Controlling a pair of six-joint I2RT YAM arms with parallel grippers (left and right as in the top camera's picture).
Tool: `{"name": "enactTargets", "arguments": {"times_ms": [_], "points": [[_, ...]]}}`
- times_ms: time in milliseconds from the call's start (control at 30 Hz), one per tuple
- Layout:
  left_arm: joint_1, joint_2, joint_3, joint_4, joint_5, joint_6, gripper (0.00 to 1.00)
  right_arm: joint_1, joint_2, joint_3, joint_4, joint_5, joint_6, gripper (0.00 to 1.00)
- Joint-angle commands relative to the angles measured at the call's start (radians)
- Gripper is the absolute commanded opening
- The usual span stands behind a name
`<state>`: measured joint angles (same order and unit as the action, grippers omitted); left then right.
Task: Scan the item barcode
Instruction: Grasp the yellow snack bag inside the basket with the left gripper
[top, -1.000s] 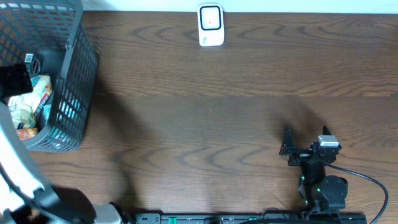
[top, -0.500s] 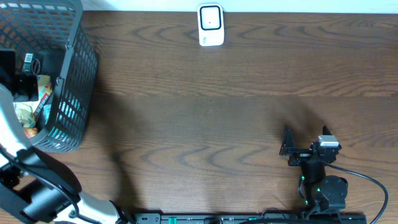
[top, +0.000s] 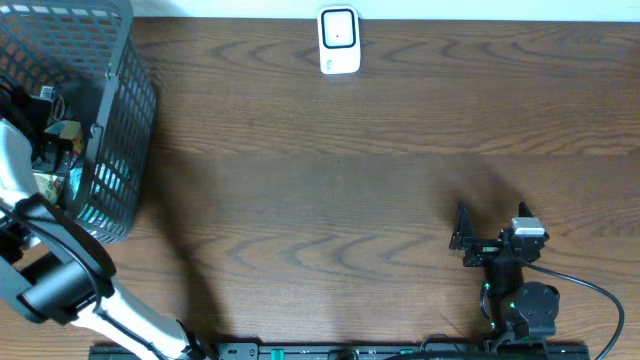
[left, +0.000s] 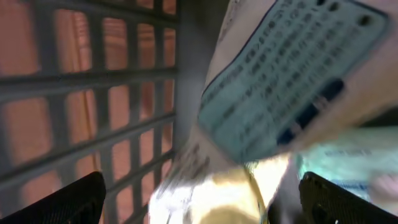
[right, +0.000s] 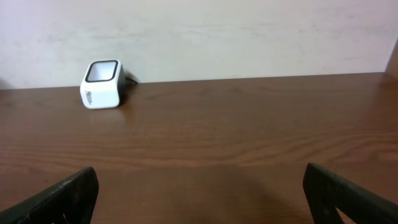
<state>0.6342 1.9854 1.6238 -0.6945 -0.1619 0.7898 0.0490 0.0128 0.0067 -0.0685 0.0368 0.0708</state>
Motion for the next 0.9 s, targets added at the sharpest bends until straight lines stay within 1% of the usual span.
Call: {"name": "enactTargets", "arguments": {"times_ms": [0,100,233,333,367,433,467,500,533,567,600,667,733,867], "points": [[0.005,0.060,-0.002,0.023,-0.008,0.014,0.98,-0.009,-0.002,-0.002,-0.003,-0.002,-0.008,0.99],[0.005,0.098,-0.002,0.039,0.000,0.014,0.97,-0.009,-0.001,-0.002,-0.004,-0.002,-0.008,0.99],[0.014,0.120,-0.002,0.032,0.183,0.006,0.98,-0.009,-0.002,-0.002,-0.003,-0.002,-0.008,0.99],[0.018,0.119,-0.002,0.045,0.199,0.006,0.99,-0.009,-0.002,-0.002,-0.003,-0.002,-0.008,0.99],[0.018,0.118,-0.002,0.045,0.199,0.006,0.83,-0.009,-0.002,-0.002,-0.003,-0.002,-0.008,0.99],[0.017,0.116,-0.002,0.041,0.200,-0.002,0.82,-0.009,-0.001,-0.002,-0.003,-0.002,-0.008,0.99],[0.017,0.116,-0.002,0.037,0.200,-0.010,0.59,-0.009,-0.002,-0.002,-0.003,-0.002,-0.008,0.99],[0.017,0.116,-0.002,0.033,0.200,-0.010,0.39,-0.009,-0.002,-0.002,-0.003,-0.002,-0.008,0.99],[0.017,0.116,-0.002,0.027,0.200,-0.010,0.24,-0.009,-0.002,-0.002,-0.003,-0.002,-0.008,0.99],[0.017,0.116,-0.002,0.023,0.200,-0.010,0.19,-0.009,-0.002,-0.002,-0.004,-0.002,-0.008,0.99],[0.017,0.114,-0.002,0.022,0.196,-0.025,0.09,-0.009,-0.002,-0.002,-0.003,-0.002,-0.008,0.99],[0.017,0.093,-0.002,0.033,0.201,-0.043,0.07,-0.009,-0.002,-0.002,-0.003,-0.002,-0.008,0.99],[0.017,0.054,-0.002,0.066,0.224,-0.098,0.07,-0.009,-0.002,-0.002,-0.003,-0.002,-0.008,0.99],[0.017,-0.058,-0.002,0.129,0.339,-0.214,0.07,-0.009,-0.002,-0.002,-0.003,-0.002,-0.008,0.99]]}}
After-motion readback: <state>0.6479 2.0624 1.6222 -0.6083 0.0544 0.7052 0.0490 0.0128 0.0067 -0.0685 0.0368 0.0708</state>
